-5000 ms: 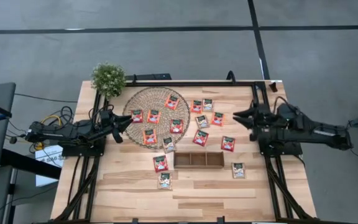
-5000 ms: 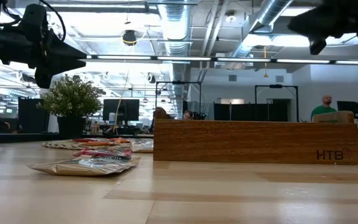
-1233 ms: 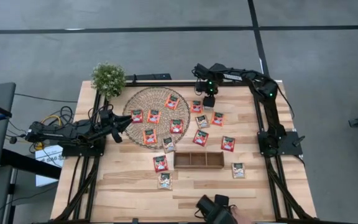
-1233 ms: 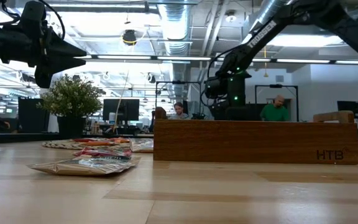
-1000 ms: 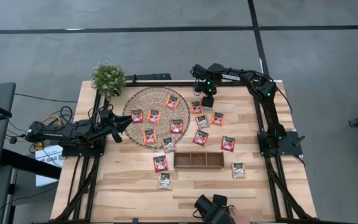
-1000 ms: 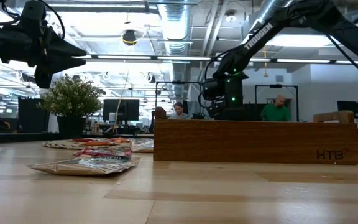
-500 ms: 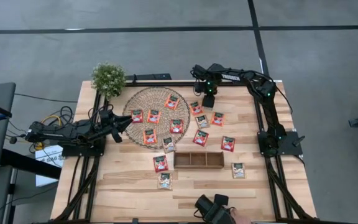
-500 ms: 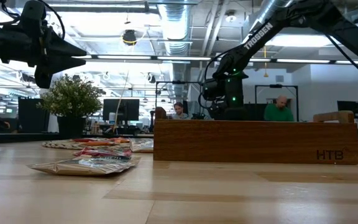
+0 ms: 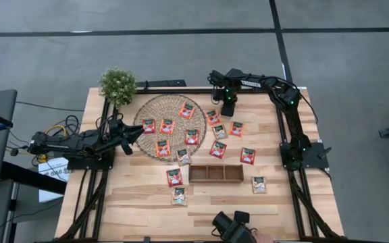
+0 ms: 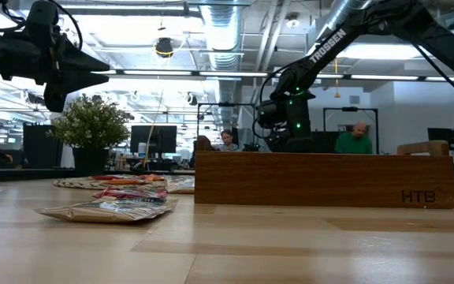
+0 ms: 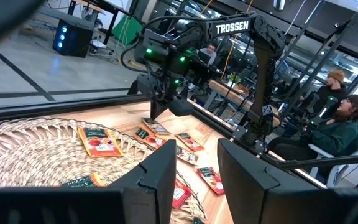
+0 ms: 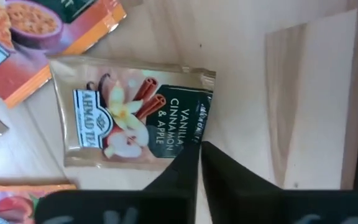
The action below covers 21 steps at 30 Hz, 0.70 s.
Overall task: Pick & Place Tea
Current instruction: Put the brown tea bag into the right slot of the wooden organizer
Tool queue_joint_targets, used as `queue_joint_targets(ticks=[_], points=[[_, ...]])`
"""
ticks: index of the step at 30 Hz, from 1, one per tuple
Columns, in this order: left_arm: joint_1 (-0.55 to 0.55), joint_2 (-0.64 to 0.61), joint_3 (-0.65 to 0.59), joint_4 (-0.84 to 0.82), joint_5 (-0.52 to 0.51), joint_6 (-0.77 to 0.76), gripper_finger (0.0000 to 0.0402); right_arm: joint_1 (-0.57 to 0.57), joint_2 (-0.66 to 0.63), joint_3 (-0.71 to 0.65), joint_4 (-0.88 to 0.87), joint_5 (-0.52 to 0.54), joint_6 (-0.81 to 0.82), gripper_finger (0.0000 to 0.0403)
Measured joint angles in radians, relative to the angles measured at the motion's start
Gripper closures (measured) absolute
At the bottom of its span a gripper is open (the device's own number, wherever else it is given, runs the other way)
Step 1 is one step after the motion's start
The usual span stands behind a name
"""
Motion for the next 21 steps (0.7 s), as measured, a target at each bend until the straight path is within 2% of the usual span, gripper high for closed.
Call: queue_joint_targets(ticks=[21], points=[[0.0,0.0,0.0,0.0,0.0,0.0,0.0291,0.0,0.0,0.0,0.0,0.0,0.015,0.0402]])
